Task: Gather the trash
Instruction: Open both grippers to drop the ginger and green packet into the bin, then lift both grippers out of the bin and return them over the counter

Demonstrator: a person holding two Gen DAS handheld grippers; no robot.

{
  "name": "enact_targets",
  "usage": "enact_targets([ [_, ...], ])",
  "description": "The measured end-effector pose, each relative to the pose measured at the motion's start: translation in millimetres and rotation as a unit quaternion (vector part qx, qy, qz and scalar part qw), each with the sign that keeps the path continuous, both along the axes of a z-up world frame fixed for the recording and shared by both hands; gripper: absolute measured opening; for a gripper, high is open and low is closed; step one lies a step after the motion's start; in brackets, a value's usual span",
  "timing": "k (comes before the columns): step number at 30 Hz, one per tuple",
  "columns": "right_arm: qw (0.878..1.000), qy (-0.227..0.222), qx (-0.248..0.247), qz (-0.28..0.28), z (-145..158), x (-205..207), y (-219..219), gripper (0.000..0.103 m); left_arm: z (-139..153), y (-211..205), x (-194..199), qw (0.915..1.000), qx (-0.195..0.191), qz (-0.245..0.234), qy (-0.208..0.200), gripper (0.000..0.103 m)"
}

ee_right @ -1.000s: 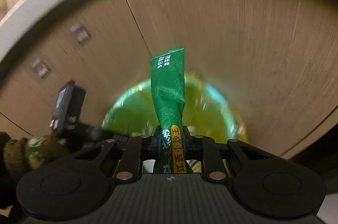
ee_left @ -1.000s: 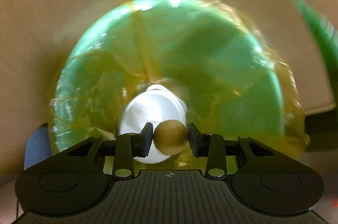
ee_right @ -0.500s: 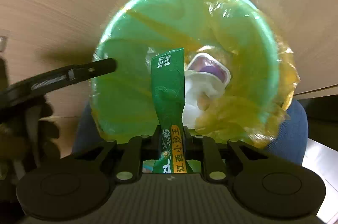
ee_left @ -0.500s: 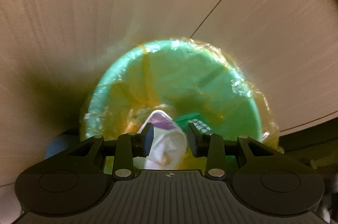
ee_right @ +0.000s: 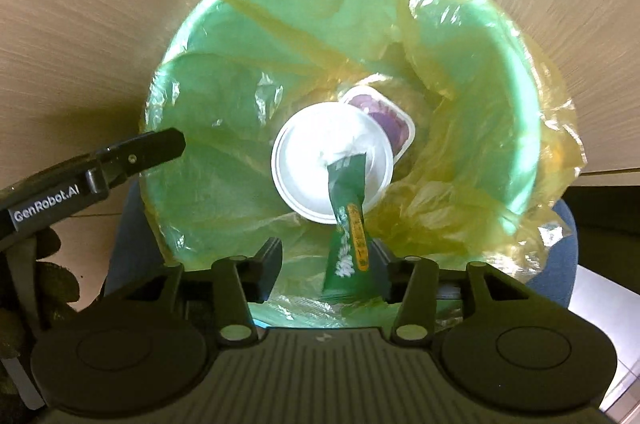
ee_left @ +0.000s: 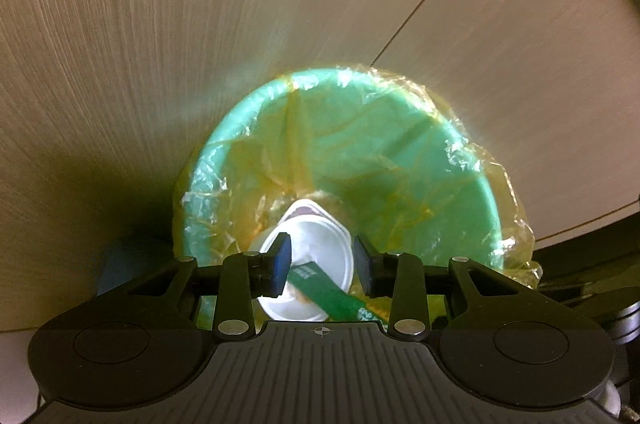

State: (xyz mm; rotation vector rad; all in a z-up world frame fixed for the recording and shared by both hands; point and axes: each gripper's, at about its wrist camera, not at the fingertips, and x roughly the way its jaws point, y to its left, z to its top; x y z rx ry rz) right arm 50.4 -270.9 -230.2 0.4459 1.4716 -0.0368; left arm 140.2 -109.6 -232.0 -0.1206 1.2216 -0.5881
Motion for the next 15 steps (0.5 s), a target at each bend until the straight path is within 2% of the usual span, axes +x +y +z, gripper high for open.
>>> enact_targets([
  [6,0.993,-0.088,-0.074,0.032,62,-16,9,0.048,42,5,-19,0.9985,-0.012,-0.006,-0.053,0.038],
  [10,0.984,-0.152,-0.083,0.036,112,-20,15,0.051,83,11,-29,0.9945,-0.012,-0.005,-0.104,0.038],
  [13,0.973,-0.209,-0.087,0.050,151,-17,30,0.051,127,23,-35,0.9877,-0.016,0.003,-0.155,0.038],
  [15,0.960,-0.259,-0.086,0.066,181,-14,42,0.051,164,36,-40,0.9789,-0.018,0.017,-0.203,0.038],
])
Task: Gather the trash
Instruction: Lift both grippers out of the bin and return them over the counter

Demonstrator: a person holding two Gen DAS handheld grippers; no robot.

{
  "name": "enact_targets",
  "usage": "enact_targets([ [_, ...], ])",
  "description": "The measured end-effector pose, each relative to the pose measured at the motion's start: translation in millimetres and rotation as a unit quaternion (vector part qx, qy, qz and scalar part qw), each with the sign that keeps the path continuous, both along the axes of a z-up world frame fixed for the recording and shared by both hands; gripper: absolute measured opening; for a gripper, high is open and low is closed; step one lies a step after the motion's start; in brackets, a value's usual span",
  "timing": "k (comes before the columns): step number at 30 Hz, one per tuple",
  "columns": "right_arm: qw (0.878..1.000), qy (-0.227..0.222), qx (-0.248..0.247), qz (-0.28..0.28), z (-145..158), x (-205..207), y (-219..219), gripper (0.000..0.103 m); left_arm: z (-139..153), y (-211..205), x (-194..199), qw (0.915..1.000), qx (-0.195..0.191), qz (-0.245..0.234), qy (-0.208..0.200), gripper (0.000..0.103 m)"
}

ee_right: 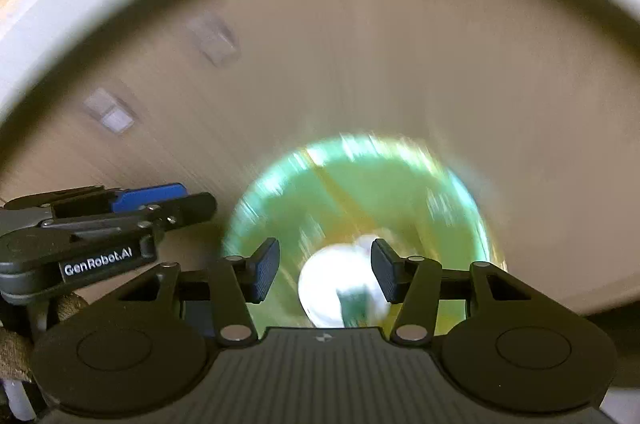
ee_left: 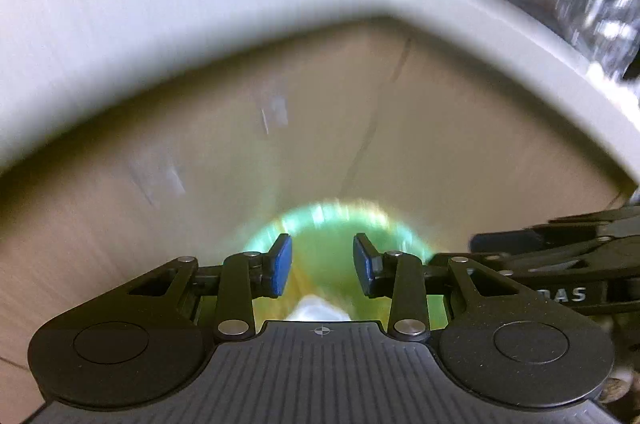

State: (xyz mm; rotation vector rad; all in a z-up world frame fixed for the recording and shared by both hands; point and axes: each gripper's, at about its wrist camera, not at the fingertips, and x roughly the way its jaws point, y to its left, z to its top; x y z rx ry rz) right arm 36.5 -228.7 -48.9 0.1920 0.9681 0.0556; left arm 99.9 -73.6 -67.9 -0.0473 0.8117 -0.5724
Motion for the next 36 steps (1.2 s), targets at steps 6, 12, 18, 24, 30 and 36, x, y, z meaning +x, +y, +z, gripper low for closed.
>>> enact_targets([
  [6,0.988,-0.143,-0.010,0.059,84,18,42,0.051,95,38,-4,0.9917,-0.003,0.057,-0.115,0.028],
  [12,0.978,-0.191,-0.015,0.087,130,49,64,0.051,143,59,11,0.9810,0.024,0.115,-0.155,0.025],
  [18,0.971,-0.219,-0.018,0.091,162,77,76,0.053,170,66,34,0.9735,0.050,0.139,-0.175,0.025],
  [24,0.972,-0.221,-0.024,0.071,176,118,70,0.054,181,70,55,0.9727,0.067,0.143,-0.170,0.025],
  [30,0.970,-0.233,-0.050,0.044,186,158,64,0.060,182,65,78,0.9757,0.086,0.129,-0.155,0.026],
  [36,0.963,-0.256,-0.080,0.039,192,193,64,0.077,178,82,102,0.9797,0.046,0.142,-0.134,0.028],
])
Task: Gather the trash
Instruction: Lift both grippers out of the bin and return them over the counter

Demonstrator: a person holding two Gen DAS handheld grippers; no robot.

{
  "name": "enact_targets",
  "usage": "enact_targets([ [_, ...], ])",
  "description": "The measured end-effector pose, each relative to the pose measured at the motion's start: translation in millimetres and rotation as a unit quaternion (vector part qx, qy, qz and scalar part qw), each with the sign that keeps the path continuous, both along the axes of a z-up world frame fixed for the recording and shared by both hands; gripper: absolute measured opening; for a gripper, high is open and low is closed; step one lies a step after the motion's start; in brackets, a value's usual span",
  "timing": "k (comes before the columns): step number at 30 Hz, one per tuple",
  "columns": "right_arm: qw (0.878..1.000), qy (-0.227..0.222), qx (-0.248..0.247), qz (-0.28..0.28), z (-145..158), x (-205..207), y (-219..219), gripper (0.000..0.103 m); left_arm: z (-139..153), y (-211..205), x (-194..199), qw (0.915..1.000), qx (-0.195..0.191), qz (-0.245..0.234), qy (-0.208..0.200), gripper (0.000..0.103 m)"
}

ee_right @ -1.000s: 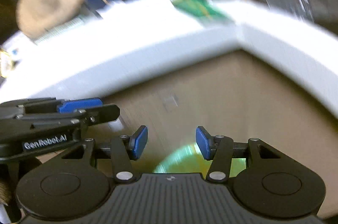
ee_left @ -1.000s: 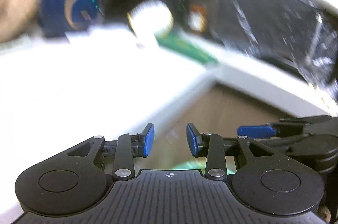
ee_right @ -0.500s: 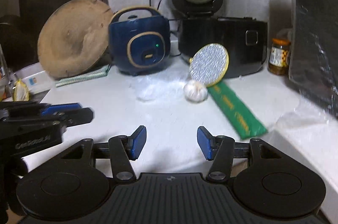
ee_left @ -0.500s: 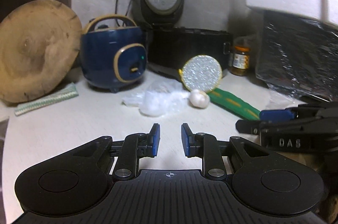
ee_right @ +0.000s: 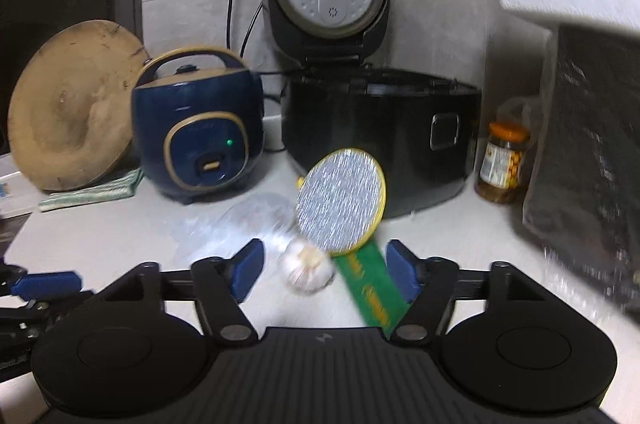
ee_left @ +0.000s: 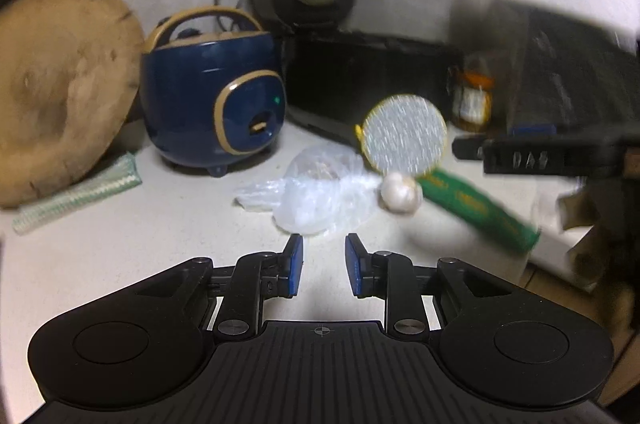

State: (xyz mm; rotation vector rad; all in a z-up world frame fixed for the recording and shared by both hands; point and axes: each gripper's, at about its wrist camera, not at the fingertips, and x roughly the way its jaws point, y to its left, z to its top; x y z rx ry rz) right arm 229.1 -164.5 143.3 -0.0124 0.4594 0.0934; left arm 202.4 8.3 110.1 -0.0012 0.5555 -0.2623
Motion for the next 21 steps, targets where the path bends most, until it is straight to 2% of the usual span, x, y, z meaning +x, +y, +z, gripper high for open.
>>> enact_targets([
  [1,1.000,-0.005,-0.005,-0.002,-1,7,2,0.079,0,8,3,0.9996,-0.026,0.007,-0.002,0.028],
  [3,1.000,-0.010,-0.009,-0.006,-6,22,4,0.081,-1,21,9,0.9981,-0.055,0.027,-0.004,0.028],
  [6,1.000,-0.014,-0.013,-0.016,-18,53,7,0.083,-4,34,14,0.9963,-0.070,0.049,-0.001,0.027],
  [9,0.998,-0.004,-0.027,-0.052,-32,88,7,0.083,-8,43,17,0.9952,-0.086,0.045,0.013,0.027],
  [11,0.998,0.015,-0.015,-0.064,-40,110,2,0.083,-13,48,19,0.9946,-0.091,0.042,0.028,0.027],
  [12,0.998,0.027,-0.005,-0.062,-44,119,0,0.080,-15,48,20,0.9949,-0.084,0.044,0.033,0.027],
  [14,0.998,0.061,0.004,-0.034,-50,129,2,0.045,-19,49,21,0.9956,-0.070,0.050,0.037,0.027],
  [16,0.996,0.087,0.020,0.007,-53,124,7,0.017,-23,50,22,0.9956,-0.068,0.053,0.037,0.027],
  [19,0.991,0.107,0.045,0.062,-53,102,22,0.014,-28,51,25,0.9949,-0.073,0.057,0.040,0.027],
  [21,0.983,0.125,0.065,0.121,-51,83,31,0.014,-30,49,25,0.9950,-0.073,0.054,0.041,0.027],
])
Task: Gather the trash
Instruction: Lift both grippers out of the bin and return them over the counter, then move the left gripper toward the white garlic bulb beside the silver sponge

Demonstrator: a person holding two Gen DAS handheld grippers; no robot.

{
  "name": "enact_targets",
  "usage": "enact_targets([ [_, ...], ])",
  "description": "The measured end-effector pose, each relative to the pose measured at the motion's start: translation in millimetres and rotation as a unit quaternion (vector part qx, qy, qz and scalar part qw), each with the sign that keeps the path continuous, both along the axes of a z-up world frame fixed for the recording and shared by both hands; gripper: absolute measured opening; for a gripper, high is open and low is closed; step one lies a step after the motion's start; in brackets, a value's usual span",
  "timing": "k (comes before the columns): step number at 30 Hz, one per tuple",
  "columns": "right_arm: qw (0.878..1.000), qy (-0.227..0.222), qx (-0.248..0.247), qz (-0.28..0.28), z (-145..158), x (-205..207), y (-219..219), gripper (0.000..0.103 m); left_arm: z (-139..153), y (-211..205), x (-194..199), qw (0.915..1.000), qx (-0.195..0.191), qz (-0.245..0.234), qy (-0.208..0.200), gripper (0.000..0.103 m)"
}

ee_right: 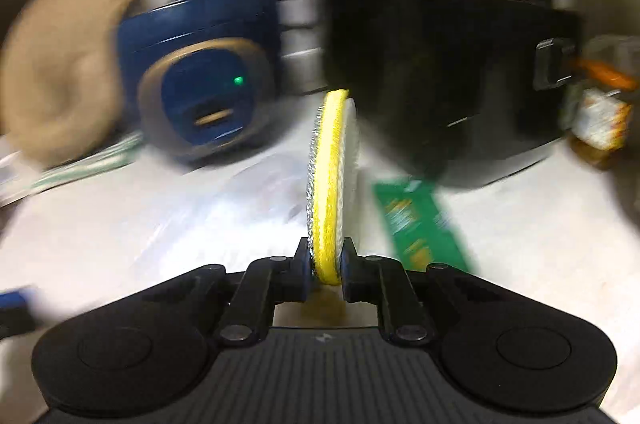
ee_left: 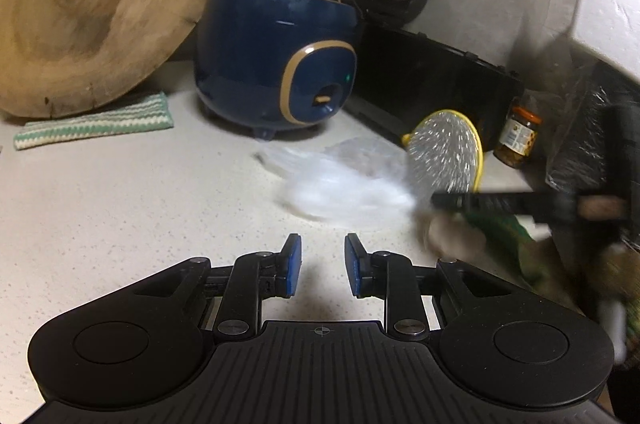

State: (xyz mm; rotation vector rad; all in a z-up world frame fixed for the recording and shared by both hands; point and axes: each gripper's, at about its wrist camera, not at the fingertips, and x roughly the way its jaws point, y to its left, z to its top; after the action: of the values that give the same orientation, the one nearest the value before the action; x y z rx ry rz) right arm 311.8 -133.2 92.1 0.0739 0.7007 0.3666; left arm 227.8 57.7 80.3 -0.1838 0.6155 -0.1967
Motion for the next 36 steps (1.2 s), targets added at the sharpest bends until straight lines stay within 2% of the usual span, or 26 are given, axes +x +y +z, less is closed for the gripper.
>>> enact_targets([
  [4,0.996,0.008,0.023,0.085,6,-39,13,0.014,-4,-4,1,0.9999,-0.002,-0.010,0.005,0.027],
  [6,0.994,0.001,0.023,0.108,10,-55,15,0.015,-5,-6,0,0.9998,-0.006,-0.016,0.006,0.027],
  [8,0.994,-0.012,0.020,0.109,13,-67,14,0.016,-5,-8,-4,0.9997,-0.008,-0.021,0.005,0.027],
  [12,0.996,-0.054,-0.017,0.063,15,-90,0,0.051,-5,-10,-7,0.9996,-0.009,-0.027,0.006,0.027],
  [13,0.996,-0.069,-0.034,0.047,15,-94,-4,0.056,-5,-11,-8,0.9996,-0.010,-0.027,0.006,0.027],
  [16,0.991,-0.103,-0.086,-0.006,11,-100,-10,0.056,-5,-16,-10,0.9995,-0.013,-0.030,0.005,0.027],
  [18,0.991,-0.104,-0.084,-0.019,9,-105,-20,0.057,-5,-22,-11,0.9993,-0.017,-0.033,0.005,0.027],
  [21,0.995,-0.087,-0.041,-0.001,6,-113,-32,0.057,-5,-29,-13,0.9992,-0.017,-0.037,0.005,0.027],
  [23,0.995,-0.092,-0.040,0.018,5,-118,-30,0.061,-5,-32,-16,0.9994,-0.011,-0.034,0.004,0.027],
  [25,0.992,-0.101,-0.054,0.046,1,-122,-19,0.075,-3,-32,-19,0.9996,-0.006,-0.027,0.001,0.027],
  [26,0.991,-0.105,-0.064,0.057,-2,-123,-12,0.077,-1,-31,-21,0.9997,-0.004,-0.024,-0.002,0.027],
  [31,0.984,-0.126,-0.104,0.066,-17,-114,27,0.077,5,-18,-32,0.9999,-0.004,-0.007,-0.011,0.027],
  [34,0.989,-0.103,-0.078,0.072,-18,-106,36,0.078,7,-7,-42,0.9998,-0.014,-0.001,-0.012,0.027],
  [36,0.987,-0.095,-0.054,0.120,-15,-114,41,0.078,10,-1,-47,0.9996,-0.024,-0.003,-0.014,0.027],
])
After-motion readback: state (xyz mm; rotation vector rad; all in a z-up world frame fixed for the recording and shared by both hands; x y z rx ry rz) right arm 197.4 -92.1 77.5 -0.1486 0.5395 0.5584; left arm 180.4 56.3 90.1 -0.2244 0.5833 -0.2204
